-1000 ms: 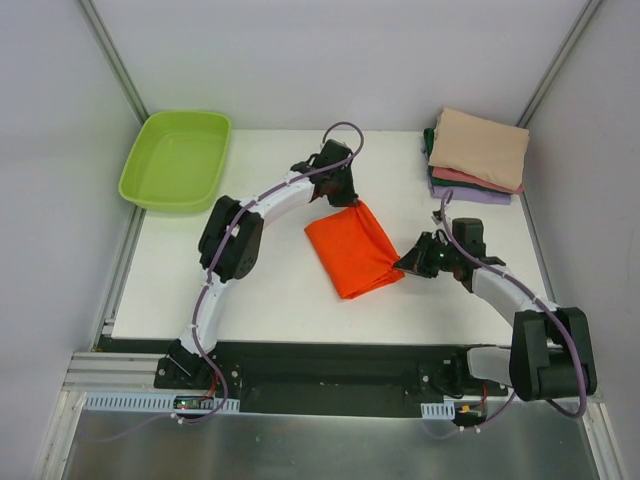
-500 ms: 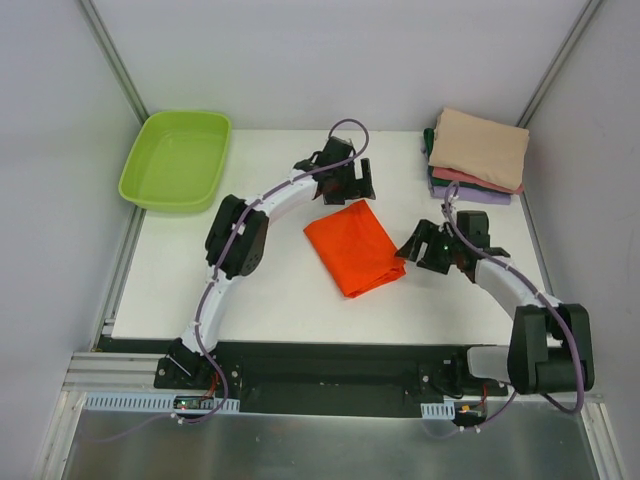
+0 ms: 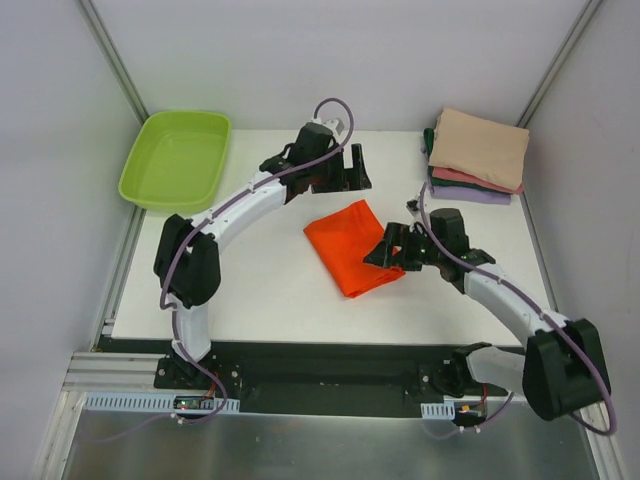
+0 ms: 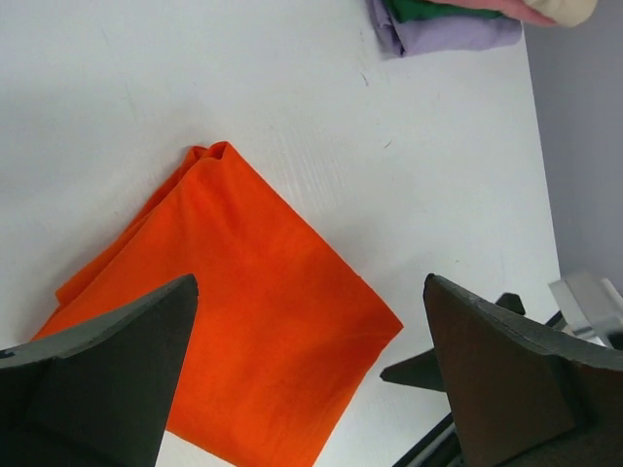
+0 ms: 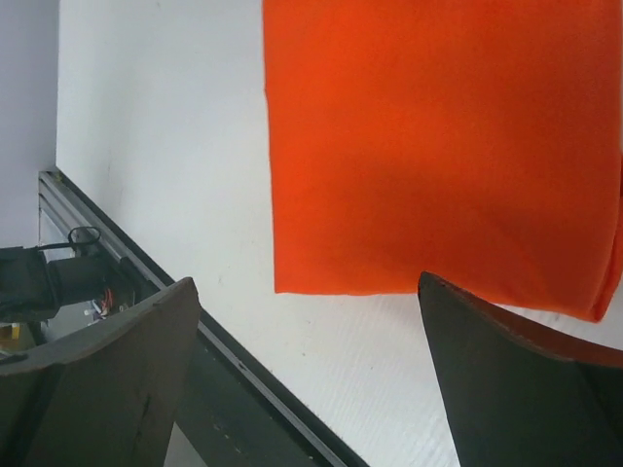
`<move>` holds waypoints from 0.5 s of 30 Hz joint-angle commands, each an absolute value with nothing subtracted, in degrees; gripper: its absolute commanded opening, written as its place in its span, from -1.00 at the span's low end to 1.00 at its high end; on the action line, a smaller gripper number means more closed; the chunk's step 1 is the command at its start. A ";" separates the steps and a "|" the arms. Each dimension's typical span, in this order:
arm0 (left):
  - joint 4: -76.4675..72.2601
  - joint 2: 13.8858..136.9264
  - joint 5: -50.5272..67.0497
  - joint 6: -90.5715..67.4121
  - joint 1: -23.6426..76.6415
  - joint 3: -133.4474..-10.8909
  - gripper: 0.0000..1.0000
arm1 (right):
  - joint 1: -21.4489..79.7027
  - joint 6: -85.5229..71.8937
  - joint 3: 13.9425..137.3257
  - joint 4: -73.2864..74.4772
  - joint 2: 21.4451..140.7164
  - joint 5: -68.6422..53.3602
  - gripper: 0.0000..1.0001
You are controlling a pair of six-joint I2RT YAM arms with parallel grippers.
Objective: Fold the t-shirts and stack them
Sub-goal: Smooth out wrinkles on the folded tshirt
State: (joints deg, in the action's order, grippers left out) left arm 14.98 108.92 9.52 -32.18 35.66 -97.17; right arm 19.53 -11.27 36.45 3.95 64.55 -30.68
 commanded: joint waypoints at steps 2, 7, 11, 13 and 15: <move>15.21 114.69 14.95 -33.13 35.51 -93.52 0.98 | 20.04 -12.40 40.25 -1.23 74.60 -27.17 0.92; 14.86 117.85 17.22 -34.89 35.42 -90.01 0.98 | 18.46 -9.41 42.80 2.64 82.34 -22.95 0.92; 14.85 119.97 16.18 -36.12 35.42 -87.55 0.98 | 17.32 -7.30 44.11 4.12 86.48 -22.77 0.92; 14.85 119.97 14.86 -36.65 35.42 -85.62 0.98 | 16.44 -6.16 45.35 5.18 88.41 -22.94 0.92; 14.77 118.92 14.24 -37.61 35.42 -82.72 0.98 | 15.56 -5.28 46.66 5.62 90.17 -23.55 0.92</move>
